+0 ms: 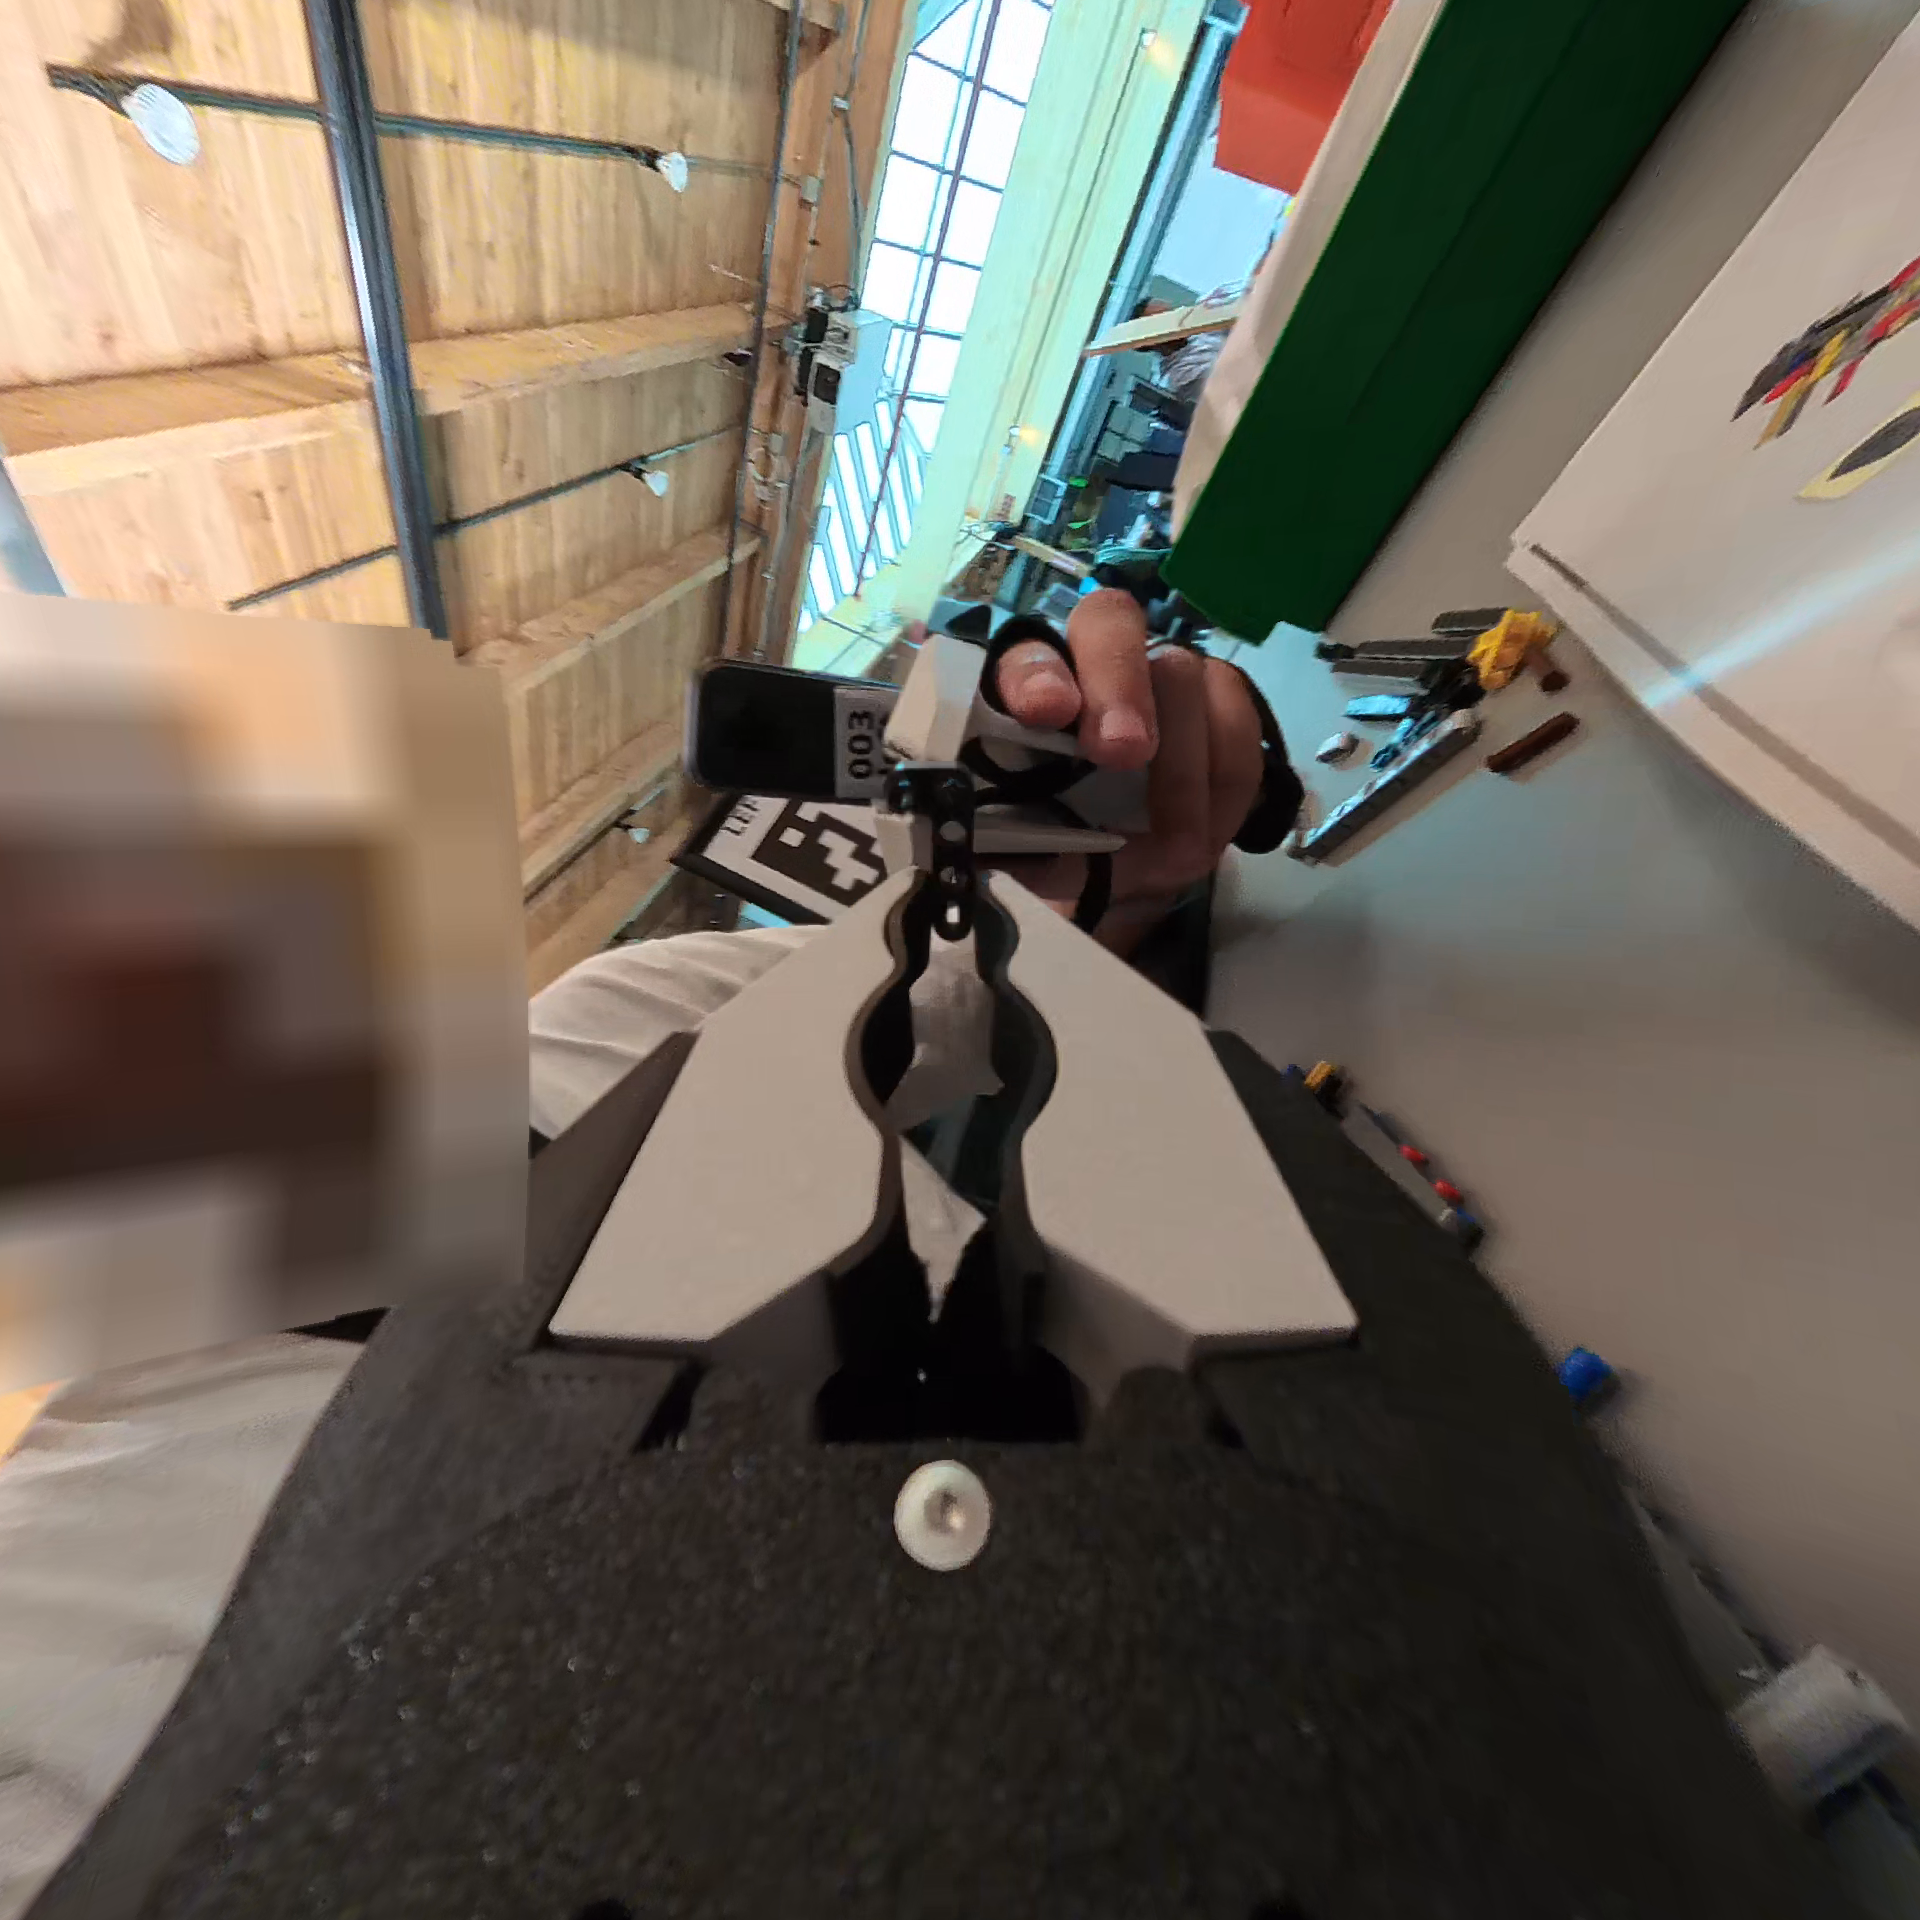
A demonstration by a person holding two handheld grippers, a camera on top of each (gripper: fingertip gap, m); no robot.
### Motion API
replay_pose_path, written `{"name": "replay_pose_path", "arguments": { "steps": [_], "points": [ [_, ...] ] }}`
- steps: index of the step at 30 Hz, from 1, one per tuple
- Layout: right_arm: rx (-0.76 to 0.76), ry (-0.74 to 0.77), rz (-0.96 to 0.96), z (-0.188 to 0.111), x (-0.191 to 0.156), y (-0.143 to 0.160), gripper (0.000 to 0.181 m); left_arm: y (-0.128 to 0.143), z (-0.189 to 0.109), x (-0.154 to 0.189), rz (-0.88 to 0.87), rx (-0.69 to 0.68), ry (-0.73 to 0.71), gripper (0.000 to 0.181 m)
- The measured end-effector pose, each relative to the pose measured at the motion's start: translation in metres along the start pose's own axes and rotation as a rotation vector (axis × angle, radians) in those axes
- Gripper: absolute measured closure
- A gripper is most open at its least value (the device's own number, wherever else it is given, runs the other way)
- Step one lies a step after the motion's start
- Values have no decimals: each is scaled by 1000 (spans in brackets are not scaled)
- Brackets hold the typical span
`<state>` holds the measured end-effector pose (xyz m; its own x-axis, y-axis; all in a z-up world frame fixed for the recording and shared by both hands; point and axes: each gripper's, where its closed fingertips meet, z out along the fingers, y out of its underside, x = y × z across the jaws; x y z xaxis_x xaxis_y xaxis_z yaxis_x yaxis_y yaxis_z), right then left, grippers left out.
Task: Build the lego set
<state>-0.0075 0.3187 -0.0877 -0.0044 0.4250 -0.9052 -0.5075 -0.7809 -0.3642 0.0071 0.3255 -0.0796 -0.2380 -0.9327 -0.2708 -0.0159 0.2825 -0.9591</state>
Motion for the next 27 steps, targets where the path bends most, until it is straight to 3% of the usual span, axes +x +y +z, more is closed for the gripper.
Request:
{"name": "replay_pose_path", "arguments": {
  "steps": [7, 13, 22, 27],
  "points": [
    [-14, 118, -103, 2, 6, 0, 175, 5, 1, -5, -10, -18, -13, 174],
    [105, 299, -203, -7, 22, -20, 175, 9, 1, -13, -51, -30, -36, 173],
    [-41, 372, -291, 2, 24, 0, 175, 7, 1, -5, -38, -15, 26, 160],
    [-106, 321, -337, 9, 12, 11, 175, 3, -3, 9, -11, 2, 120, 171]
  ]
}}
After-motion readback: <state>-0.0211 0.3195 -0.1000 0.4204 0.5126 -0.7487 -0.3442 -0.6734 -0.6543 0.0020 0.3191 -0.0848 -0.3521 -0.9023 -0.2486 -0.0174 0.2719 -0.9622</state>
